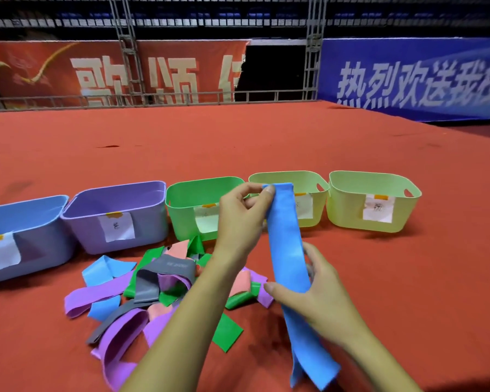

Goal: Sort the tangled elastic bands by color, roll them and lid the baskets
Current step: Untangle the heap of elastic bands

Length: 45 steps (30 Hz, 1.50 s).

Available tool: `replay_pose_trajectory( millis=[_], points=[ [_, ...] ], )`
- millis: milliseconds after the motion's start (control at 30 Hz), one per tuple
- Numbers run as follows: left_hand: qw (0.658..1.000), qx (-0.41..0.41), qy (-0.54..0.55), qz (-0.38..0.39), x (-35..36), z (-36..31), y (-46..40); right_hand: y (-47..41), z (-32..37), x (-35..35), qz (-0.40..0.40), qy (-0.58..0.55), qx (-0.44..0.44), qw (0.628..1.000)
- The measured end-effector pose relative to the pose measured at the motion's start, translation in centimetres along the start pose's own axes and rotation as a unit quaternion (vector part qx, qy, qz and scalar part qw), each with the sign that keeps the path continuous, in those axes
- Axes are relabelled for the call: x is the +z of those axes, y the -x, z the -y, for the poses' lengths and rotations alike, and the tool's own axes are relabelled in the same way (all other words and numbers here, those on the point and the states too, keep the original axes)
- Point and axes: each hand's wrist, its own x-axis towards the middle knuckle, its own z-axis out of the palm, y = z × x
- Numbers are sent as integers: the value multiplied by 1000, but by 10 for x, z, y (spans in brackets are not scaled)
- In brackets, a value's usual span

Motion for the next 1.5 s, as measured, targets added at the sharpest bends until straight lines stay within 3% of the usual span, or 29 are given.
replay_pose_trajectory(
  millis=[133,500,600,767,900,1067,1233,1400,1500],
  points=[
    [999,-19,-2,-31,18,24,-14,4,-12,-22,38,-23,71,996],
    [977,-181,-46,-103,34,146,-56,-9,-58,-62,149,-83,257,951],
    [969,-206,-78,-111,29,178,-61,-8,-65,-69,184,-18,258,948],
    [963,-250,-60,-83,23,199,-60,-5,-72,-72,179,97,238,950],
    [966,-227,-115,-52,17,202,-68,-3,-68,-72,166,126,252,945],
    [948,-164,-273,-16,13,209,-75,-2,-65,-81,145,239,232,932],
    [897,-124,-423,11,15,212,-67,1,-59,-80,194,243,248,917],
    [852,-53,-521,26,20,207,-61,-1,-54,-83,156,509,190,825],
    [851,-38,-523,31,24,197,-57,-6,-58,-84,164,502,171,832]
  ],
)
